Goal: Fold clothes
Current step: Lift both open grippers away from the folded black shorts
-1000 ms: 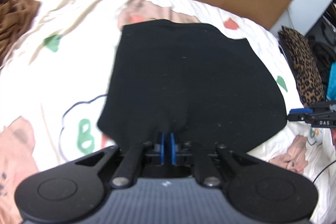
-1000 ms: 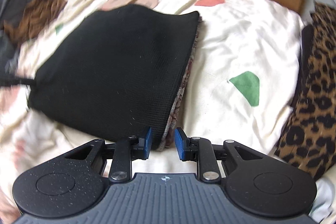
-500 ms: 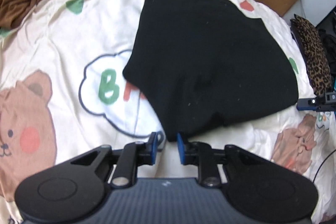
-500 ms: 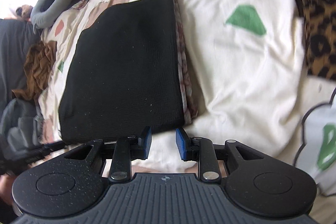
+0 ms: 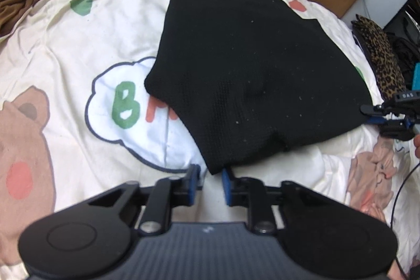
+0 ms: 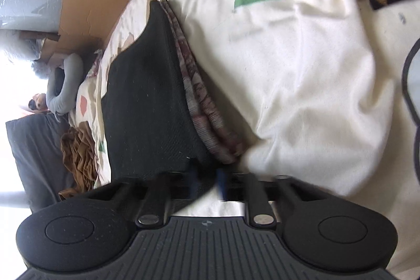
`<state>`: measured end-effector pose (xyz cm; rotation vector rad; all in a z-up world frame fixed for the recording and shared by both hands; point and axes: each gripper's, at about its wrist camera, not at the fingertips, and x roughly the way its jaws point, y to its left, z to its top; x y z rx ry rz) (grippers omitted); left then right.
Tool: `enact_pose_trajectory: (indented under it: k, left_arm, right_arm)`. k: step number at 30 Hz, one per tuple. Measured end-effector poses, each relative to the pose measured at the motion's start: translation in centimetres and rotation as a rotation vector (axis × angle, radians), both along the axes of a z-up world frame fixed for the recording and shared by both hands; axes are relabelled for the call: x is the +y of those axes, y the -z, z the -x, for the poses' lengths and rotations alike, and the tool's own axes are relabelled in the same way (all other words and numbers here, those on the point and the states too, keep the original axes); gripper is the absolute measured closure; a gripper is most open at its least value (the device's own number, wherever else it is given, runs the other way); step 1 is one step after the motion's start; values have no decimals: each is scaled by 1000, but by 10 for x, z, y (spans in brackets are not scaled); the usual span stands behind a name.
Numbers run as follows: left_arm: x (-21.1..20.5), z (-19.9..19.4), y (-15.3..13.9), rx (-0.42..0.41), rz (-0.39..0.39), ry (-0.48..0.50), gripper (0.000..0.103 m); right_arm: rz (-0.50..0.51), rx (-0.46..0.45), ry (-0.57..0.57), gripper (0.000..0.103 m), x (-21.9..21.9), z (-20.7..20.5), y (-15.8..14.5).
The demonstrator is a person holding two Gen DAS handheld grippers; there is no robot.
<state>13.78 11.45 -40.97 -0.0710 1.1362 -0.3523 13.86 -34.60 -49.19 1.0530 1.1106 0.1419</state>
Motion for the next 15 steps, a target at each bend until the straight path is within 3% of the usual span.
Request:
enact_pose_trajectory:
  k: [4, 9, 15]
  left_arm:
    - [2, 6, -11, -43, -16, 36, 102]
    - [15, 7, -22, -62, -3, 11, 103]
    - [26, 11, -17, -31, 15, -27, 102]
  right_arm:
    - [24, -31, 9, 97, 1, -4, -9]
    - [81, -67, 3, 99, -11, -8, -27]
    - [104, -21, -34, 94, -14, -7, -17]
